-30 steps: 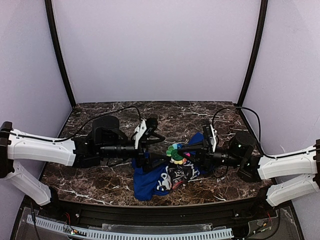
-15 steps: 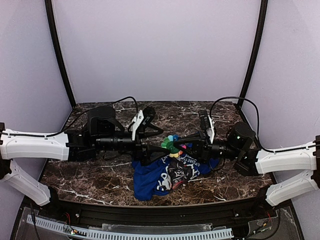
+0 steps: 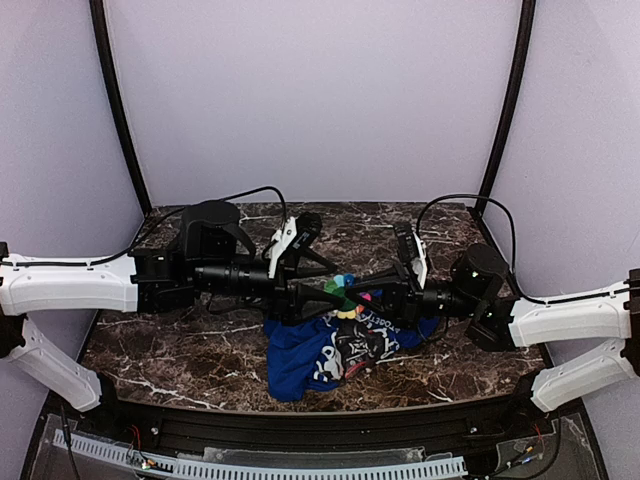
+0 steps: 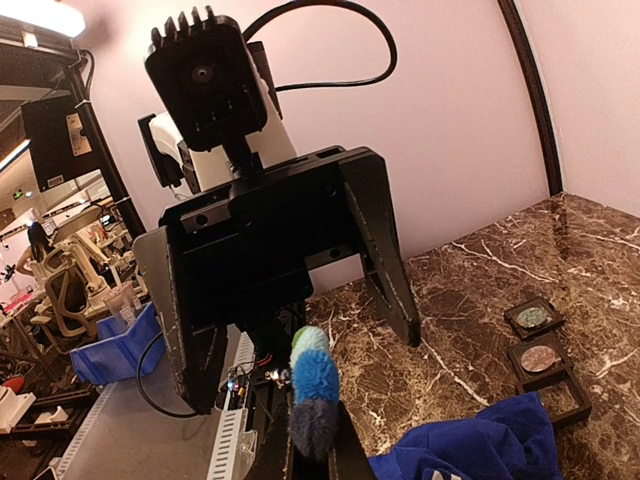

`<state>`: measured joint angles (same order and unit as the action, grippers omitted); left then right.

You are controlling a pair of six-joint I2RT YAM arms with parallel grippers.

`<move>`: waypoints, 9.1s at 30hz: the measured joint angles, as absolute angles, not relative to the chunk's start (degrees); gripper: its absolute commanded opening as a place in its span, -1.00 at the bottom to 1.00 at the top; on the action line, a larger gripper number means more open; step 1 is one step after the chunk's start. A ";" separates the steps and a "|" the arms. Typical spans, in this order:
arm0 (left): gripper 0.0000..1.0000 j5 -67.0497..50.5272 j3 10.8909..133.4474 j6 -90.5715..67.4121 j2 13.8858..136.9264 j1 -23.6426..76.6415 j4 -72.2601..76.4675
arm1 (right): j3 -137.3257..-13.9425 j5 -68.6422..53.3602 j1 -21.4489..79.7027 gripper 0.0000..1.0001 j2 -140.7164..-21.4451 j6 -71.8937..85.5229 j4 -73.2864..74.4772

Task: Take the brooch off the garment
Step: Close the brooch onto the crumpled clothing, then pass from the right arm to the left, then place the brooch in the brooch box.

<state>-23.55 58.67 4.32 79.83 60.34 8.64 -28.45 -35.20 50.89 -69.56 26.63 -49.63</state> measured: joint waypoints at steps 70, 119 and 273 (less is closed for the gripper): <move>-0.53 -23.79 59.16 4.08 81.56 60.66 7.35 | -29.34 -36.18 50.89 -1.00 -69.17 25.36 -47.40; -0.06 -24.73 57.60 3.44 78.87 60.64 9.30 | -29.91 -39.44 50.87 -1.00 -66.74 22.92 -43.38; -0.98 -37.95 49.67 -4.51 82.11 54.50 20.40 | -30.55 -26.83 56.64 -0.66 -75.35 15.77 -50.24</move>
